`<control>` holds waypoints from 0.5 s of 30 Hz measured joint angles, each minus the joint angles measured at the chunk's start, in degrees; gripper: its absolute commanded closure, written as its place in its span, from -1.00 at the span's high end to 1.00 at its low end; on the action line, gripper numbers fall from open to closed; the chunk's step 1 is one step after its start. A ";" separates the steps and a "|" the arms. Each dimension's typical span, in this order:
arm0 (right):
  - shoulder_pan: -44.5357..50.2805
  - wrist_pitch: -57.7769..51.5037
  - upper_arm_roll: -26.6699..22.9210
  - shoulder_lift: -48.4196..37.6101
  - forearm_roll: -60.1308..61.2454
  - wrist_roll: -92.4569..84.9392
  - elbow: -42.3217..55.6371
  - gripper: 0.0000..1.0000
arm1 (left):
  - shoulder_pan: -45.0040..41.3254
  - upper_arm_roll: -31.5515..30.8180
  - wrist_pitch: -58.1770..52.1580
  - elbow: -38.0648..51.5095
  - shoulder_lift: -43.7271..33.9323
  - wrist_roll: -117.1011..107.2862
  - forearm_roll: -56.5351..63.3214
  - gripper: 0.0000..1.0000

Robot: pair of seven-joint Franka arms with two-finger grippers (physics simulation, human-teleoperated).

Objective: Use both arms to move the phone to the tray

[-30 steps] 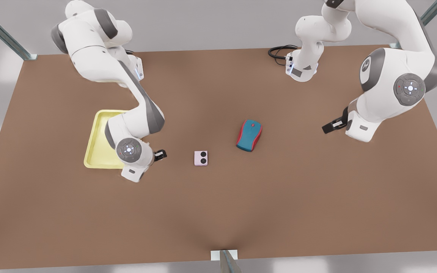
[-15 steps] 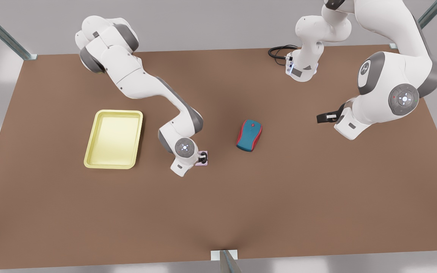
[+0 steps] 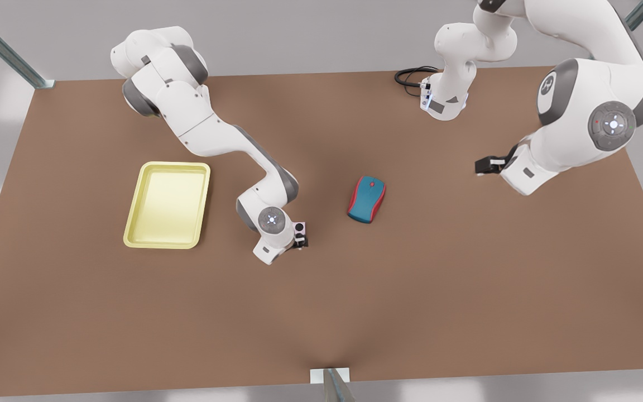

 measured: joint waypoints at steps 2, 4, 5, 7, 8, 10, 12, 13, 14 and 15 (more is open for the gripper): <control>0.14 -0.40 0.20 -0.84 -0.17 -0.08 -0.67 1.00 | 0.13 -0.18 -0.09 0.04 -0.78 0.51 0.65 1.00; 0.27 -0.70 0.40 -1.52 -0.31 -0.16 -1.71 1.00 | -0.07 -0.10 0.00 0.04 -0.91 0.98 1.16 1.00; 0.59 -0.82 0.45 -1.69 -0.35 -0.20 -2.14 1.00 | -0.03 -0.04 0.03 0.05 -0.90 1.19 1.34 1.00; 1.25 -0.97 0.52 -1.49 -0.39 -0.24 -2.50 1.00 | 0.07 0.02 0.09 0.05 -0.89 1.58 1.59 1.00; 1.60 -0.96 0.55 -1.33 -0.39 -0.24 -2.54 1.00 | 0.06 0.05 0.11 0.05 -0.89 1.76 1.69 1.00; 2.09 -0.77 0.54 -1.11 -0.39 -0.23 -2.51 1.00 | 0.05 0.07 0.00 0.05 -1.12 2.09 1.91 1.00; 2.26 -0.49 0.53 -1.02 -0.40 -0.23 -2.54 1.00 | 0.05 0.01 -0.23 0.01 -1.48 2.40 2.02 1.00; 2.46 -0.31 0.52 -0.97 -0.40 -0.22 -2.56 1.00 | 0.04 0.00 -0.32 -0.01 -1.70 2.54 2.07 1.00; 2.70 -0.16 0.52 -0.95 -0.40 -0.22 -2.58 1.00 | 0.02 -0.01 -0.39 -0.09 -1.78 2.67 2.11 1.00; 2.85 -0.02 0.52 -0.94 -0.40 -0.21 -2.58 1.00 | 0.02 -0.01 -0.46 -0.15 -1.82 2.80 2.14 1.00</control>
